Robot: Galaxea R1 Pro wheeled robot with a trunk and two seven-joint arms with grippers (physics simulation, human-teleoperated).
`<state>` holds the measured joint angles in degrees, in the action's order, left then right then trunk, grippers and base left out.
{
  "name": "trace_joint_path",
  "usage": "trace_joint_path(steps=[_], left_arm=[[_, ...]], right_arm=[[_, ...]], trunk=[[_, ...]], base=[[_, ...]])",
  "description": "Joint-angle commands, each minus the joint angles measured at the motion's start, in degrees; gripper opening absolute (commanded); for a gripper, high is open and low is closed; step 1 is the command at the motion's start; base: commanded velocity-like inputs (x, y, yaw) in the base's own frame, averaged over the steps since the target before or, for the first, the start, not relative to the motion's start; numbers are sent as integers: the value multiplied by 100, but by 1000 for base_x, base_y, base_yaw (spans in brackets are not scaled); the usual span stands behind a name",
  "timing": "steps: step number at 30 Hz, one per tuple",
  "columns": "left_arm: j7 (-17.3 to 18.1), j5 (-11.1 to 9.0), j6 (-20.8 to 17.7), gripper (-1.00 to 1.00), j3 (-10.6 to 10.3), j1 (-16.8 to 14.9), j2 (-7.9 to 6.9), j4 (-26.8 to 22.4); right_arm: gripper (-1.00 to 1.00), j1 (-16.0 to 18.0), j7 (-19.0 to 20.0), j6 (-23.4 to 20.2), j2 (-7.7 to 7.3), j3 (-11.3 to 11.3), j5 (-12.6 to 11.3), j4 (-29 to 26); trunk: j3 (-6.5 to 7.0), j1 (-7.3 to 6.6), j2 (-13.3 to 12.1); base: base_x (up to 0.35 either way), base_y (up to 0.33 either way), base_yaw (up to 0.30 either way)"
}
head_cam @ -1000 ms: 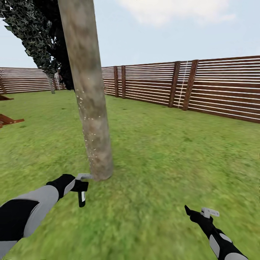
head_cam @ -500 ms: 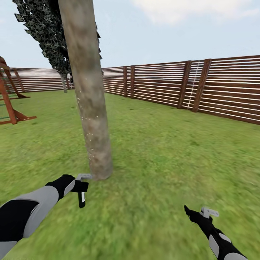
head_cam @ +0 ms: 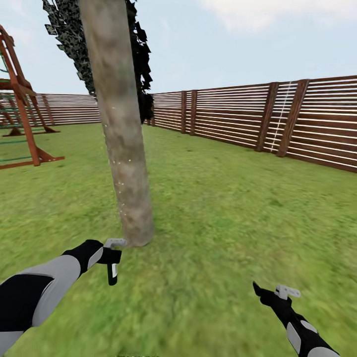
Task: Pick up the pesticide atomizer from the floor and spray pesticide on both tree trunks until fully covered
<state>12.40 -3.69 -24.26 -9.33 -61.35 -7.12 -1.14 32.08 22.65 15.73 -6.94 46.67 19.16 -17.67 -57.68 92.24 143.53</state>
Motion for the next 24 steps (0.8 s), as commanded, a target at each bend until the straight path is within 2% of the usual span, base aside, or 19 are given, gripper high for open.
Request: trace_joint_path(steps=[1, 8, 10, 11, 12, 13, 15, 17, 18, 20, 22, 24], left_arm=[[0, 0, 0, -100, 1, 0, 0, 0], [0, 1, 2, -100, -2, 0, 16, 0], [0, 0, 132, -100, 0, 41, 56, 0], [-2, 4, 324, -100, -2, 81, 67, -5], [-8, 11, 499, -100, -7, 106, 98, -32], [-30, 34, 574, -100, -10, 117, 212, -205], [-131, 47, 465, -100, -4, 121, 297, -635], [-301, 51, -136, -100, -1, 122, 322, -1209], [-360, 51, -725, -100, 0, 123, 328, -1675], [-402, 52, -1463, -100, 1, 120, 359, -2224], [-424, 62, -2252, -100, 1, 100, 402, -2463], [-429, 73, -2716, -100, 1, 83, 403, -2509]], right_arm=[[100, 0, 0, 0, 0, 0, 0, 0], [100, 0, -1, 0, 1, 0, 0, 0], [100, 0, 1, 0, 0, 0, 0, 0], [100, 0, -2, 0, 0, 0, 0, 0], [100, 0, -4, 0, 0, 0, 0, 0], [100, 0, -2, 0, 0, 0, 0, 0], [100, 0, -1, 0, -17, 0, 0, 0], [100, 0, -4, 0, -30, 0, 0, 0], [100, 0, -5, 0, -34, 0, 0, 0], [100, 0, -4, 0, -35, 0, 0, 0], [100, 0, -3, 0, -41, 0, 0, 0], [100, 0, -3, 0, -43, 0, 0, 0]], trunk=[[0, 0, 0], [0, 0, 0], [0, 0, 0], [0, 0, 0], [0, 0, 0], [0, 0, 0], [0, 0, 0], [0, 0, 0], [0, 0, 0], [0, 0, 0], [0, 0, 0], [0, 0, 0]], base=[[0, -330, 253], [45, -330, 232], [6, -188, 43], [3, -75, 17], [1, -31, 7], [0, -10, 2], [0, -4, 1], [0, -1, 0], [0, 0, 0], [0, 0, 0], [0, 0, 0], [0, 0, 0]])
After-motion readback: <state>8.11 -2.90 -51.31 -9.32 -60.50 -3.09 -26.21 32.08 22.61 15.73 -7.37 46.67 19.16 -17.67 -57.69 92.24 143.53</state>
